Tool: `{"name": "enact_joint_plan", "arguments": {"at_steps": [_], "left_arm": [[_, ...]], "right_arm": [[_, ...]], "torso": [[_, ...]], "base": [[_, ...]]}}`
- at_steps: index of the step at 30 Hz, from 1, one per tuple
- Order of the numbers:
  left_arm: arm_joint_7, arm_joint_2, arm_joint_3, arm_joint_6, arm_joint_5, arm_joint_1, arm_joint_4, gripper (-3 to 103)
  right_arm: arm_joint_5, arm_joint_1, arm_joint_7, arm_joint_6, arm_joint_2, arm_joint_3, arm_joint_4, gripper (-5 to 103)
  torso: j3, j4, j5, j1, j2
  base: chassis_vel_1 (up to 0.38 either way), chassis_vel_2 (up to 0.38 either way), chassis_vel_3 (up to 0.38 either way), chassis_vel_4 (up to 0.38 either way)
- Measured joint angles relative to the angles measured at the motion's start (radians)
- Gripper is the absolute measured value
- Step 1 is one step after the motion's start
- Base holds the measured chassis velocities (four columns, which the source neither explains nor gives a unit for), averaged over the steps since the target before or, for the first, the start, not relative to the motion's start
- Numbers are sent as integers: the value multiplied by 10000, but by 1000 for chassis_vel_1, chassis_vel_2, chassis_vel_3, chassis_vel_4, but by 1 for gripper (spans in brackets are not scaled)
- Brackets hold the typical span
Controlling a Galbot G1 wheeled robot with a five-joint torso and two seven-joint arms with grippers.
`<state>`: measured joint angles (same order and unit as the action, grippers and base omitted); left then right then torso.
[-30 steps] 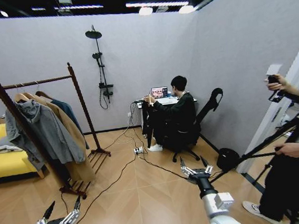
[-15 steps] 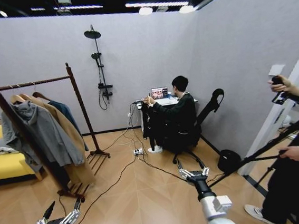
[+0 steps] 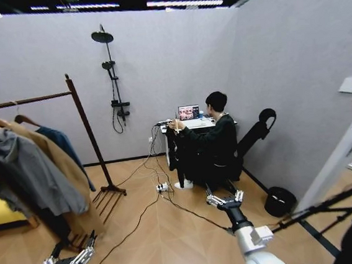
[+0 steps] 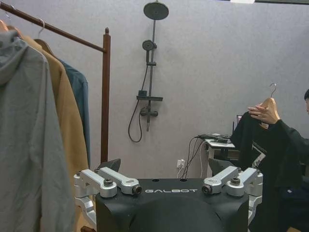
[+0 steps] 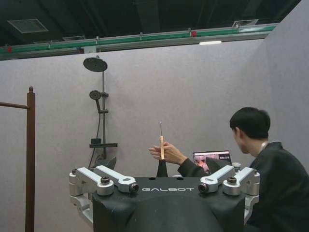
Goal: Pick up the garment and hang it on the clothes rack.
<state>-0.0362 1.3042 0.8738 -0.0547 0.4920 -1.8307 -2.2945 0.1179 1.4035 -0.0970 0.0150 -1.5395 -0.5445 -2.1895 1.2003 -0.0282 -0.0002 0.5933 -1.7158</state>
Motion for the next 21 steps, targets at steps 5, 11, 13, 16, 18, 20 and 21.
{"name": "enact_joint_plan", "arguments": {"at_steps": [5,11,13,16,18,20,21], "left_arm": [[0,0,0,0,0,-1,0,100],[-2,0,0,0,0,-1,0,100],[-1,0,0,0,0,-1,0,100],[-1,0,0,0,0,-1,0,100],[0,-1,0,0,0,-1,0,100],[-2,0,0,0,0,-2,0,100],[-1,0,1,0,0,-1,0,100]], "right_arm": [[46,-185,-32,-11,6,50,212,100],[110,-278,-172,59,47,26,383,100],[182,-406,-528,230,117,-33,567,100],[240,-575,-749,362,165,-51,729,100],[262,-671,-807,380,182,-45,786,100],[272,-825,-872,385,206,-26,860,100],[274,-898,-905,390,222,-14,900,100]], "torso": [[0,1,7,2,1],[0,0,3,1,1],[0,-1,8,0,0],[0,0,0,-1,0],[0,-2,-6,0,0],[0,0,9,-2,0],[1,0,11,-1,0]], "base": [[-362,390,375,-368],[-345,343,358,-366],[-362,342,324,-365],[-340,341,345,-363],[-346,316,369,-352],[-357,373,330,-388],[-357,353,330,-388]]}}
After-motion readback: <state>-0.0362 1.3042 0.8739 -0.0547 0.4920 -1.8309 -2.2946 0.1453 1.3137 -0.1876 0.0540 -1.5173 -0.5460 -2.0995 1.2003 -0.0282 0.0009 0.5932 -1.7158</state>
